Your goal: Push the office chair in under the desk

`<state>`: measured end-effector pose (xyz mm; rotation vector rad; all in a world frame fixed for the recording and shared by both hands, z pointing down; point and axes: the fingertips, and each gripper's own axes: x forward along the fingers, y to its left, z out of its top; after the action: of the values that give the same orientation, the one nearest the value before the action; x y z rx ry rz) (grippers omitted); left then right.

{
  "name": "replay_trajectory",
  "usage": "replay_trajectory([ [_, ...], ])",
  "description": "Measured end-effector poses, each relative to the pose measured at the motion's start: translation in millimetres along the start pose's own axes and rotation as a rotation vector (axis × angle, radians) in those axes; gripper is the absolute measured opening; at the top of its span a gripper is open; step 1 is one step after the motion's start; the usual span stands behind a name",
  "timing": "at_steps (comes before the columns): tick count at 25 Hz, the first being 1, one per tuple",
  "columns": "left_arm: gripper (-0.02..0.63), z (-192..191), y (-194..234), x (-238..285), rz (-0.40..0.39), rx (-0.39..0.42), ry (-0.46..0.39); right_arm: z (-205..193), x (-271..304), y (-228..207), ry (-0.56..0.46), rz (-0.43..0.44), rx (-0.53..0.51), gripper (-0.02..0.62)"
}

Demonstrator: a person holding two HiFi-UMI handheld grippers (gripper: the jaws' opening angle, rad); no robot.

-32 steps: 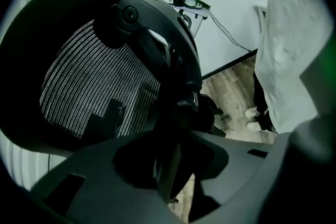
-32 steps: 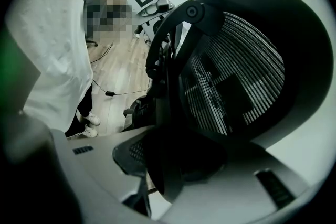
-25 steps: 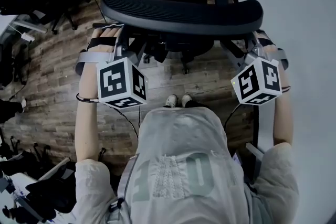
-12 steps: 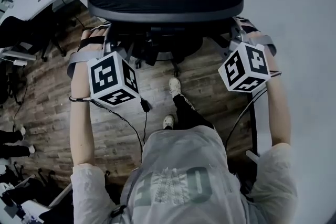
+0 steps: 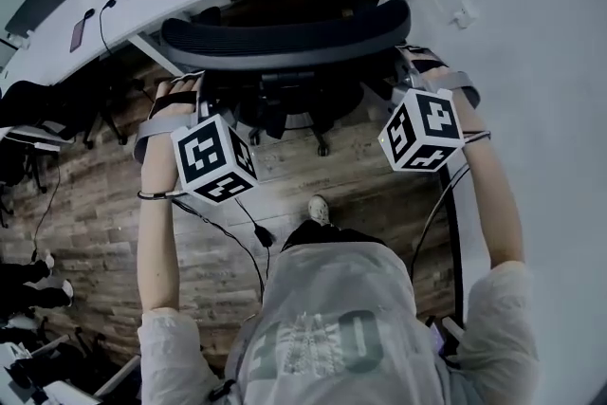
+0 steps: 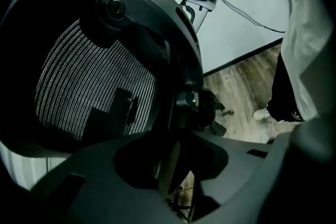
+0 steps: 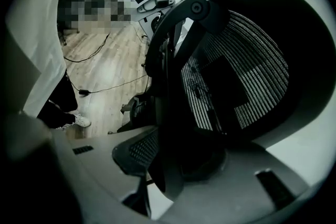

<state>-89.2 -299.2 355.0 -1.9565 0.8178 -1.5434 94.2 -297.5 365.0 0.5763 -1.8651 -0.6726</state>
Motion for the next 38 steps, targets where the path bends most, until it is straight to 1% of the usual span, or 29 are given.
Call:
replay_trajectory([
  [5, 0.13, 4, 50, 55, 0.002, -0.021, 0.015, -22, 54, -60, 0.015, -0.006, -0.016, 0.127],
  [9, 0.127, 2, 88, 97, -0.005, -0.025, 0.007, -33, 97, -104, 0.024, -0.013, -0.022, 0.127],
  [15, 0.124, -11, 141, 151, -0.027, -0.029, -0.001, -38, 157, -161, 0.046, -0.012, -0.036, 0.127],
  [18, 0.121, -17, 167, 175, -0.031, -0.024, -0.002, -40, 182, -188, 0.037, -0.008, -0.037, 0.127],
  [23, 0.121, -26, 204, 207, -0.028, -0.019, 0.009, -40, 217, -227, 0.031, -0.026, -0.026, 0.127],
  [29, 0.123, -36, 231, 232, 0.002, -0.042, 0.018, -38, 246, -254, 0.022, -0.052, -0.027, 0.127],
  [33, 0.124, -38, 242, 243, 0.001, -0.062, 0.03, -39, 256, -264, -0.001, -0.036, -0.027, 0.127],
  [36, 0.127, -41, 249, 250, 0.015, -0.076, 0.043, -39, 263, -272, -0.019, -0.036, -0.046, 0.127],
  [38, 0.129, -42, 253, 254, 0.01, -0.091, 0.037, -39, 268, -277, -0.021, -0.024, -0.046, 0.127],
])
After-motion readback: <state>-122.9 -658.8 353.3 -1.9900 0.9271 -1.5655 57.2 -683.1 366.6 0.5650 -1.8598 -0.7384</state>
